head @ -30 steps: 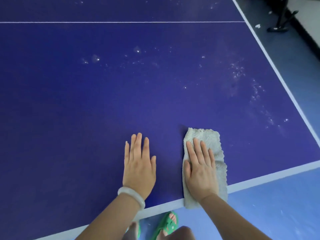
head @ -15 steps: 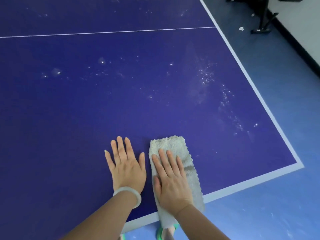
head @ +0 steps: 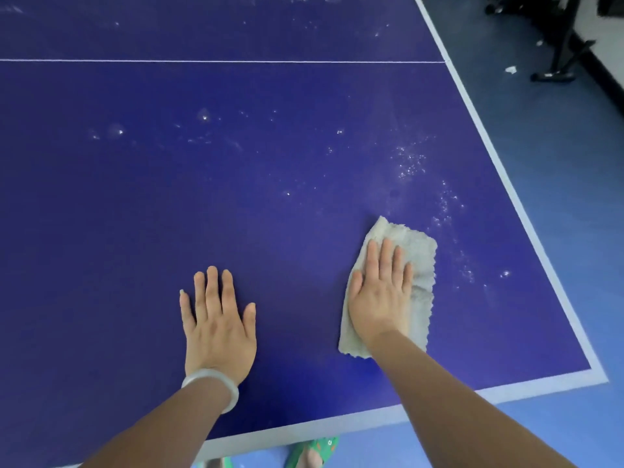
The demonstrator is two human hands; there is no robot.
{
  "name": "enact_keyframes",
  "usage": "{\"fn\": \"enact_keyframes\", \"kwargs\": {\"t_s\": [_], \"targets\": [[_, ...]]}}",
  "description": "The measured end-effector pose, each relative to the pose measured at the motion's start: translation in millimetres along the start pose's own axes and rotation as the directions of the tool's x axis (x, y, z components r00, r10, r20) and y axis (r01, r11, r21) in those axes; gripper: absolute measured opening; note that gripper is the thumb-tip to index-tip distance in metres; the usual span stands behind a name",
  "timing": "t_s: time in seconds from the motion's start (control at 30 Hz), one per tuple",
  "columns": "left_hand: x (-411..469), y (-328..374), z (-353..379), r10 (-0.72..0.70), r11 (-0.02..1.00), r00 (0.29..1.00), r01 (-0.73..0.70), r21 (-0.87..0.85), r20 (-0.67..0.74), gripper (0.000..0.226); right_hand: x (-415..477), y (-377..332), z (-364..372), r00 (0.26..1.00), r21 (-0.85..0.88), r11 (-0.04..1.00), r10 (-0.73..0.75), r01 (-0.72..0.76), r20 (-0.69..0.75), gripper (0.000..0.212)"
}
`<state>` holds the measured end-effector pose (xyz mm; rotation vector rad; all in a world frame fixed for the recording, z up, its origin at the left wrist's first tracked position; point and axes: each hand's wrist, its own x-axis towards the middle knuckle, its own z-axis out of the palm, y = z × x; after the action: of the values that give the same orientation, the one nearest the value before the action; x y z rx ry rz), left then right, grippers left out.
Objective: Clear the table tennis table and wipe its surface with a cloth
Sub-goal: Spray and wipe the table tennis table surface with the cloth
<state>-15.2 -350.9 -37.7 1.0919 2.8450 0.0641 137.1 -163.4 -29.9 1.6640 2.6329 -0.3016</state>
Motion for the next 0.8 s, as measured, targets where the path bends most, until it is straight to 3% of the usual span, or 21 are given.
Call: {"fn": "enact_keyframes", "kwargs": {"t_s": [0.07,0.13,0.23,0.3,0.37,0.43,0.47,0.53,0.6,0.7,0.73,0.8], "targets": [[0,1,-1,-0.007,1.0,1.0,0.007,0.003,-0.008,0.069,-14,-11,4,0.971,-0.034,0.971,-0.238,0.238,0.017,0.061],[0,1,0,-0.015,1.0,1.0,0.015,0.003,-0.007,0.069,-33,-1,5,0.872,-0.054,0.871,-0.483,0.487,0.073,0.057],[1,3,-1,-0.015,1.0,1.0,0.015,0.008,-0.003,0.069,-25,41,-4,0.753,-0.076,0.75,-0.648,0.657,0.111,0.057],[1,3,-1,-0.023,1.0,1.0,0.023,0.01,0.004,0.069,2,59,-6,0.83,-0.107,0.823,-0.552,0.558,0.077,0.057],[0,3,-1,-0.028,1.0,1.0,0.028,0.011,0.011,0.068,31,53,-7,0.954,-0.085,0.95,-0.3,0.3,0.013,0.06],[0,2,-1,-0.032,0.999,0.999,0.031,0.018,0.016,0.068,46,21,-2,0.992,-0.029,0.992,-0.123,0.123,-0.014,0.061],[0,2,-2,-0.03,0.999,0.999,0.029,0.026,0.021,0.069,45,2,1,0.993,-0.013,0.993,-0.116,0.116,-0.01,0.061],[0,2,-3,-0.027,0.999,0.999,0.026,0.035,0.027,0.07,21,-30,8,0.957,-0.027,0.956,-0.291,0.291,-0.003,0.061],[0,2,-4,-0.031,0.999,0.999,0.03,0.031,0.03,0.07,-18,-38,10,0.84,-0.073,0.837,-0.538,0.542,0.064,0.058],[1,2,-3,-0.034,0.999,0.999,0.033,0.031,0.031,0.07,-34,-3,4,0.721,-0.069,0.719,-0.683,0.692,0.114,0.056],[1,2,-2,-0.033,0.999,0.999,0.032,0.027,0.032,0.07,-25,11,2,0.728,-0.082,0.724,-0.677,0.685,0.103,0.056],[1,2,-2,-0.033,0.999,0.999,0.033,0.019,0.031,0.069,2,28,-1,0.82,-0.107,0.813,-0.566,0.572,0.084,0.058]]}}
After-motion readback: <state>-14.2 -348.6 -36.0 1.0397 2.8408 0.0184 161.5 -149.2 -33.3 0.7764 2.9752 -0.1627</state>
